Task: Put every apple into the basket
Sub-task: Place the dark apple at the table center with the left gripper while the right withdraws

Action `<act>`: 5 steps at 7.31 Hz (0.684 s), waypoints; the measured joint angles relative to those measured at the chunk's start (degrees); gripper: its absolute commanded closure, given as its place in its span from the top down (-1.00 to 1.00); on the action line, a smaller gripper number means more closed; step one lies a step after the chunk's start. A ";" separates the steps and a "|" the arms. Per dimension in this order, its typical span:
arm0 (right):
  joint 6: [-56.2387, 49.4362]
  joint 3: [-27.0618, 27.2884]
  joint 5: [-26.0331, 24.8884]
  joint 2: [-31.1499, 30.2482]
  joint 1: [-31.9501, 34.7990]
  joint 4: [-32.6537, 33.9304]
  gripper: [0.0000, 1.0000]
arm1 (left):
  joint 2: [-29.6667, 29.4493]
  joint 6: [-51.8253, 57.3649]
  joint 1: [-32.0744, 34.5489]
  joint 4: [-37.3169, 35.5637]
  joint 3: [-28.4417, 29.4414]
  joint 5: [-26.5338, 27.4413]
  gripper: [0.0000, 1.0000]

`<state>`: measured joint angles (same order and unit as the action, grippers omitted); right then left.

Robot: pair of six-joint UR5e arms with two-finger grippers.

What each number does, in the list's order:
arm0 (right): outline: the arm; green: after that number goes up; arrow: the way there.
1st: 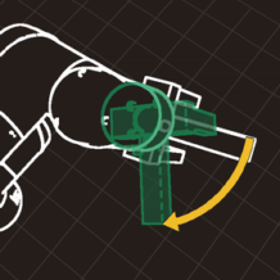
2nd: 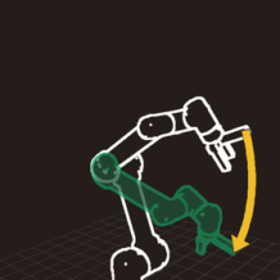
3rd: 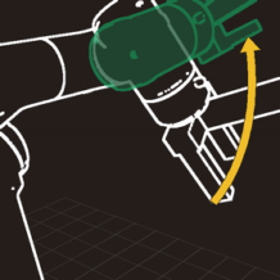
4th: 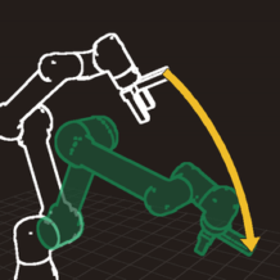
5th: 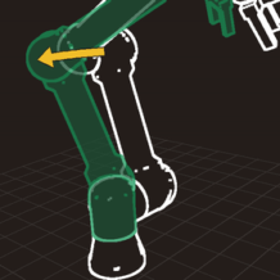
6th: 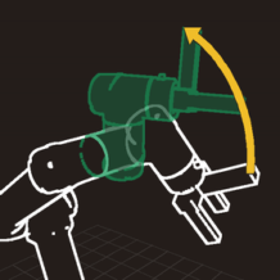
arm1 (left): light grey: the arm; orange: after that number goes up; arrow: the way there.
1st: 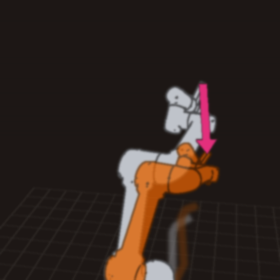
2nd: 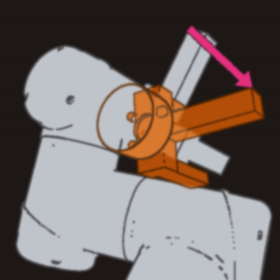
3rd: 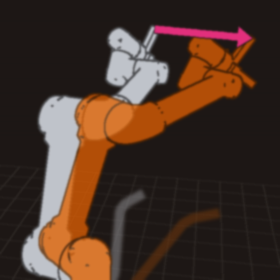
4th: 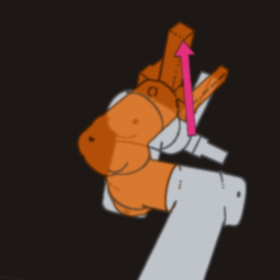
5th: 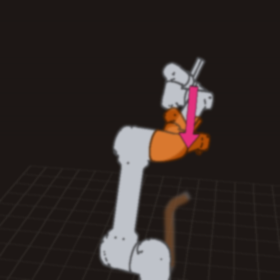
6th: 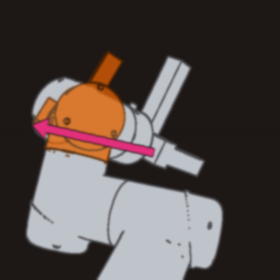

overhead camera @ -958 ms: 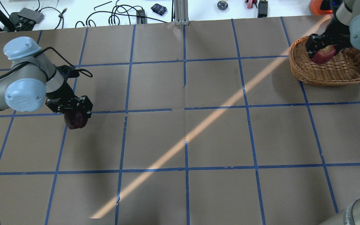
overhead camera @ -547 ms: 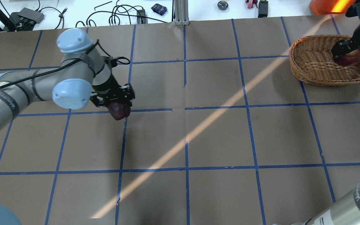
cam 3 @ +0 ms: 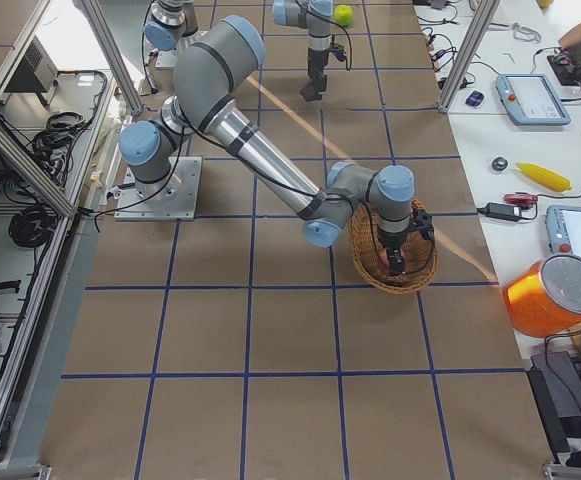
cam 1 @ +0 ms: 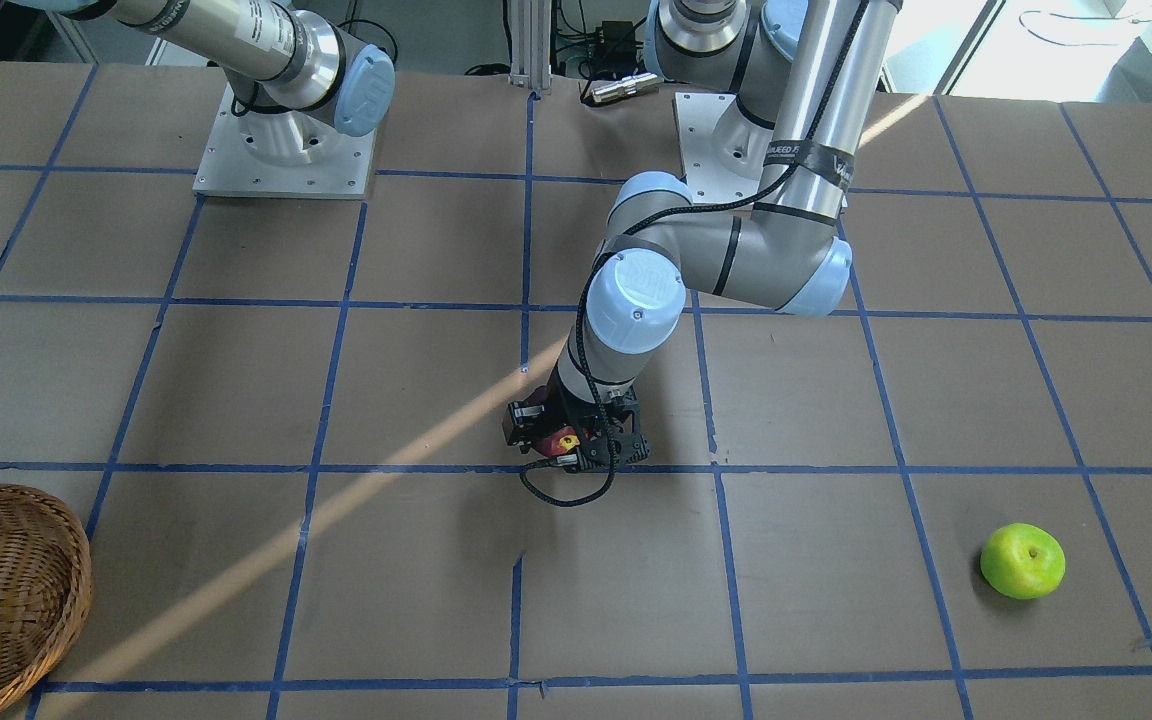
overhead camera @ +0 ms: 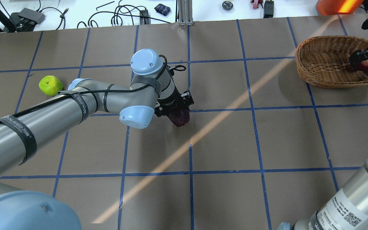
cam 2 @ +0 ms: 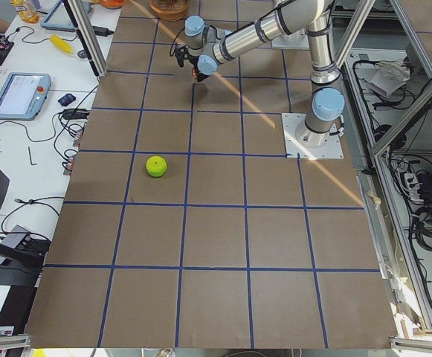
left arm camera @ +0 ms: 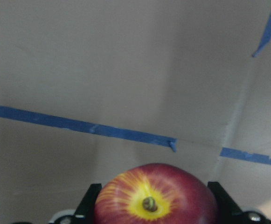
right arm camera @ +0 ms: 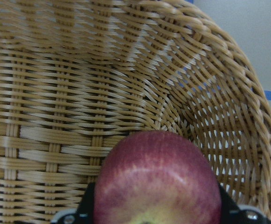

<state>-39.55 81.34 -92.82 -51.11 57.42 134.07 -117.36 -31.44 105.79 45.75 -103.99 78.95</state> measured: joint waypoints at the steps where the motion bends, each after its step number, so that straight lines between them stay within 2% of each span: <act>1: 0.00 -0.20 -0.14 0.45 -0.07 -0.35 1.00 | -0.96 -0.51 0.41 -0.66 0.06 -0.28 0.41; 2: 0.11 -0.38 -0.38 0.07 -0.09 -1.61 1.00 | -1.28 -1.06 0.57 -1.06 0.25 -0.93 0.99; 3: 0.22 -0.68 -0.52 -1.57 -0.06 -4.74 1.00 | -0.87 -2.12 0.48 -1.23 0.86 -1.73 1.00; 5: 1.82 -0.87 -0.32 -8.63 1.16 -15.61 1.00 | 0.25 -3.33 -0.52 -0.43 2.82 -2.19 1.00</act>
<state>-37.72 80.48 -93.14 -59.73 58.58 118.47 -117.11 -34.77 105.27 45.32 -101.17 76.76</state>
